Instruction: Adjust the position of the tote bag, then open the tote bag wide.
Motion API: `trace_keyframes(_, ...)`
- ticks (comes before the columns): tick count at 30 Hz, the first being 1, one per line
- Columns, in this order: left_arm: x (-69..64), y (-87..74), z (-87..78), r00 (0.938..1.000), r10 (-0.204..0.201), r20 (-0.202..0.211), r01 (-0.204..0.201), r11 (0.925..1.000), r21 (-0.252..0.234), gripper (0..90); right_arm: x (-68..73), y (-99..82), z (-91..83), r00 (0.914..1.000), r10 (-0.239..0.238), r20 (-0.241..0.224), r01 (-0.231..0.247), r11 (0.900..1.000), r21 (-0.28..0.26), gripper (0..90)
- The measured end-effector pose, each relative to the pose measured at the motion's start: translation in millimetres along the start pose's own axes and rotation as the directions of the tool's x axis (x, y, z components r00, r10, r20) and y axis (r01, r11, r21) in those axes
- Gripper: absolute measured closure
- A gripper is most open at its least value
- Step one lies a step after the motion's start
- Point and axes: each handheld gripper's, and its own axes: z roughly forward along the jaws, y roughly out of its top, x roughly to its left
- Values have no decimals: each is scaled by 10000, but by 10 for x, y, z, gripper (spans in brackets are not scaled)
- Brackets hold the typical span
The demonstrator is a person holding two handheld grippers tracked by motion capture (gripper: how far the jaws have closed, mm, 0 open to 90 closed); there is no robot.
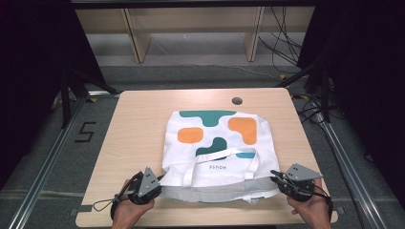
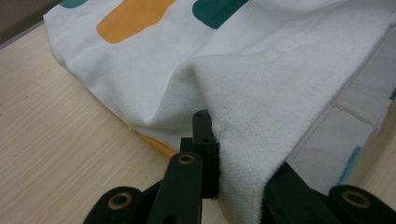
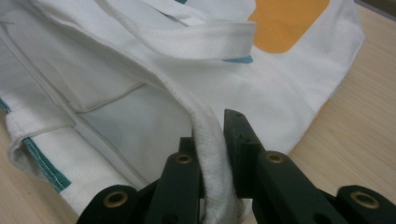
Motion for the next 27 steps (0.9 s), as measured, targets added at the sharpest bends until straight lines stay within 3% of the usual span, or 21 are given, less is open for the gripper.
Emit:
trace_keyframes(3,-8,16,-32,10000,-67,18,67,9997,-233,854,-12,11,-29,10000,-15,29,16,9999,-170,833)
trace_keyframes(5,14,31,-58,9999,150,44,-148,9991,-402,855,-29,23,-45,9999,-121,49,123,9995,-287,834)
trace_keyframes(8,3,43,-75,9999,-156,26,158,9970,-759,856,-35,46,-63,9999,-144,-10,143,9988,-465,836)
trace_keyframes(12,26,91,-124,9999,-130,3,129,9951,-977,857,-46,85,-108,10000,44,62,-40,9974,-715,839)
trace_keyframes(13,19,105,-143,9993,-374,46,376,9949,-939,858,-64,103,-121,10000,-8,17,9,9964,-847,840)
trace_keyframes(14,34,131,-159,9998,-179,2,178,9946,-1018,859,-52,119,-137,9996,288,-13,-288,9954,-909,842)
trace_keyframes(17,35,176,-187,9997,-224,-77,214,9930,-1162,859,-98,161,-163,9999,122,25,-118,9934,-1141,846)
trace_keyframes(19,45,229,-217,9998,-160,-105,145,9919,-1259,860,-115,212,-192,9991,398,-113,-408,9919,-1203,852)
trace_keyframes(20,58,261,-235,9999,-15,-141,-4,9910,-1341,860,-151,235,-187,10000,95,28,-90,9897,-1432,855)
trace_keyframes(23,91,361,-286,9994,-8,-352,-51,9861,-1659,861,-162,323,-219,9997,238,70,-225,9880,-1530,865)
trace_keyframes(25,123,472,-342,9987,77,-499,-176,9795,-2008,862,-197,399,-246,9997,-50,236,92,9833,-1817,870)
trace_keyframes(27,142,546,-381,9983,26,-575,-153,9750,-2218,864,-225,493,-295,9998,23,208,19,9801,-1984,873)
